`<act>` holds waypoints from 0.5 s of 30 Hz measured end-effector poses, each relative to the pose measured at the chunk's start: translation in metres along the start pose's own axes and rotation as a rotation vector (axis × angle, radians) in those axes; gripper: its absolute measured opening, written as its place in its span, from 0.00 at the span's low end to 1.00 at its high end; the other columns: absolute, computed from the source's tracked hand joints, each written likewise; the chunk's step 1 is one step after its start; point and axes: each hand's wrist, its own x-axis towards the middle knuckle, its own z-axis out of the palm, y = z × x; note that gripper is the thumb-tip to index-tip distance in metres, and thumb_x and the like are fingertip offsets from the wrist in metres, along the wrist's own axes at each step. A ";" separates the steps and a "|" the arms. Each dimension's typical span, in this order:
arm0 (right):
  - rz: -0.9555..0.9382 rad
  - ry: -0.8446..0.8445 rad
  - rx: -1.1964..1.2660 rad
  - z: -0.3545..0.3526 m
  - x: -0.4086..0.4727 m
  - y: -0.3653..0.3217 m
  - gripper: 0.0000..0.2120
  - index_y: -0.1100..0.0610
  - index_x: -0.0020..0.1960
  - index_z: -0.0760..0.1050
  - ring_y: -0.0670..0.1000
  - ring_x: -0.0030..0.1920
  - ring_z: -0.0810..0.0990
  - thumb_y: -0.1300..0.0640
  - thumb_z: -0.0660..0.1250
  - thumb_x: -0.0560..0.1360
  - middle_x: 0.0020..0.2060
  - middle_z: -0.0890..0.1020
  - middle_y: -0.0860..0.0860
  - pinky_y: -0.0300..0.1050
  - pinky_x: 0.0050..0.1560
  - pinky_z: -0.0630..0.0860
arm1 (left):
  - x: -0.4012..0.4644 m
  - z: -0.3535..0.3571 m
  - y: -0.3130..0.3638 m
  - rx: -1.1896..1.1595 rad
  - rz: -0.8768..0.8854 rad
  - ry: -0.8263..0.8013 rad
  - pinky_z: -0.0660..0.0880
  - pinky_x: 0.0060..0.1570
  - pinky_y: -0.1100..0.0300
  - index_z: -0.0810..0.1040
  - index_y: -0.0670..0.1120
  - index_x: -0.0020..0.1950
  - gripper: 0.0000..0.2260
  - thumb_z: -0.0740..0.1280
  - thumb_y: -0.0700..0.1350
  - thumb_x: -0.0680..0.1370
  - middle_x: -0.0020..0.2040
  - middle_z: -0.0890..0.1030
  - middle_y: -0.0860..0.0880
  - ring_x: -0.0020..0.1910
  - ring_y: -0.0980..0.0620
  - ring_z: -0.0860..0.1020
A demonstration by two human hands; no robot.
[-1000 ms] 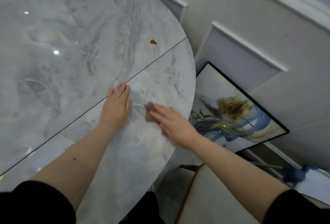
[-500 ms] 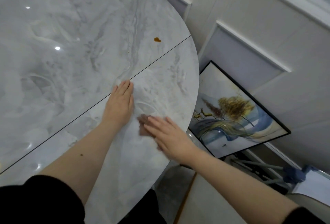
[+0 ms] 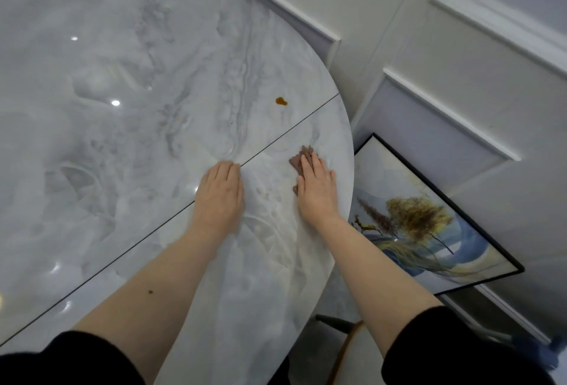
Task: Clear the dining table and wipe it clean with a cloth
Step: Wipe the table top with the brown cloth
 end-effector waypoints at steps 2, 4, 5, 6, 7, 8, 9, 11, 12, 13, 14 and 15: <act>0.032 0.004 -0.005 -0.001 0.018 0.002 0.24 0.55 0.77 0.48 0.49 0.77 0.43 0.54 0.46 0.83 0.77 0.46 0.50 0.49 0.76 0.39 | 0.020 0.007 -0.002 -0.002 -0.040 -0.027 0.70 0.62 0.49 0.74 0.37 0.60 0.16 0.54 0.42 0.78 0.59 0.77 0.39 0.60 0.40 0.75; 0.046 0.001 -0.007 -0.003 0.039 0.004 0.24 0.55 0.78 0.48 0.50 0.77 0.43 0.54 0.46 0.83 0.77 0.45 0.51 0.50 0.76 0.39 | 0.042 0.011 -0.004 -0.009 -0.100 -0.054 0.66 0.67 0.45 0.72 0.36 0.66 0.19 0.54 0.43 0.79 0.66 0.73 0.37 0.66 0.39 0.71; 0.052 -0.006 -0.005 -0.004 0.050 0.005 0.24 0.55 0.78 0.47 0.50 0.77 0.43 0.54 0.46 0.83 0.77 0.45 0.51 0.50 0.76 0.38 | 0.052 0.013 -0.006 -0.003 -0.118 -0.053 0.63 0.69 0.45 0.70 0.35 0.67 0.21 0.53 0.44 0.79 0.68 0.71 0.37 0.68 0.39 0.69; 0.053 -0.007 -0.005 -0.005 0.065 0.007 0.24 0.55 0.78 0.47 0.50 0.77 0.43 0.54 0.46 0.83 0.77 0.44 0.51 0.50 0.76 0.38 | 0.065 0.015 -0.009 0.008 -0.140 -0.057 0.60 0.70 0.45 0.69 0.36 0.68 0.22 0.51 0.45 0.79 0.69 0.70 0.37 0.70 0.39 0.67; 0.056 -0.005 -0.014 -0.006 0.077 0.008 0.24 0.55 0.78 0.47 0.51 0.77 0.43 0.54 0.46 0.83 0.77 0.44 0.52 0.50 0.76 0.39 | 0.075 0.016 -0.013 0.029 -0.162 -0.040 0.57 0.71 0.46 0.68 0.36 0.70 0.22 0.50 0.46 0.80 0.71 0.68 0.38 0.71 0.40 0.65; 0.055 -0.001 -0.025 -0.007 0.094 0.010 0.24 0.55 0.78 0.47 0.51 0.77 0.43 0.54 0.46 0.83 0.77 0.45 0.52 0.51 0.76 0.39 | 0.088 0.018 -0.018 0.053 -0.196 -0.030 0.54 0.72 0.47 0.65 0.37 0.71 0.22 0.50 0.46 0.81 0.72 0.65 0.39 0.73 0.42 0.62; 0.053 0.001 -0.037 -0.007 0.106 0.011 0.24 0.55 0.78 0.47 0.51 0.77 0.44 0.55 0.46 0.83 0.77 0.45 0.52 0.51 0.76 0.40 | 0.096 0.020 -0.025 0.071 -0.236 -0.015 0.51 0.73 0.49 0.63 0.37 0.72 0.21 0.51 0.45 0.81 0.74 0.63 0.40 0.74 0.43 0.60; 0.042 0.005 -0.049 -0.007 0.137 0.012 0.24 0.55 0.78 0.47 0.51 0.77 0.44 0.54 0.46 0.83 0.77 0.45 0.51 0.52 0.76 0.41 | 0.113 0.022 -0.040 0.083 -0.333 0.009 0.48 0.74 0.49 0.61 0.37 0.73 0.21 0.53 0.44 0.82 0.75 0.61 0.40 0.75 0.44 0.58; 0.037 0.011 -0.056 -0.008 0.151 0.013 0.24 0.55 0.78 0.48 0.52 0.77 0.45 0.54 0.46 0.83 0.77 0.46 0.51 0.52 0.76 0.42 | 0.117 0.022 -0.047 0.084 -0.365 0.016 0.49 0.74 0.49 0.61 0.37 0.73 0.21 0.53 0.44 0.82 0.74 0.62 0.39 0.75 0.43 0.58; 0.029 0.015 -0.066 -0.008 0.165 0.013 0.24 0.55 0.77 0.48 0.52 0.77 0.46 0.54 0.46 0.82 0.77 0.46 0.52 0.52 0.76 0.43 | 0.121 0.022 -0.053 0.087 -0.383 0.022 0.50 0.74 0.48 0.61 0.36 0.73 0.21 0.53 0.44 0.82 0.74 0.62 0.39 0.74 0.42 0.59; 0.015 0.015 -0.079 -0.009 0.181 0.012 0.24 0.55 0.77 0.48 0.52 0.77 0.46 0.54 0.46 0.82 0.77 0.47 0.52 0.52 0.75 0.44 | 0.125 0.022 -0.060 0.094 -0.394 0.025 0.51 0.74 0.47 0.62 0.36 0.73 0.21 0.53 0.44 0.82 0.74 0.63 0.38 0.74 0.42 0.60; 0.008 0.011 -0.088 -0.010 0.193 0.011 0.24 0.55 0.77 0.48 0.52 0.77 0.46 0.54 0.46 0.82 0.77 0.47 0.52 0.52 0.75 0.44 | 0.126 0.023 -0.063 0.095 -0.396 0.030 0.52 0.73 0.47 0.63 0.36 0.72 0.21 0.52 0.44 0.81 0.73 0.64 0.38 0.73 0.41 0.61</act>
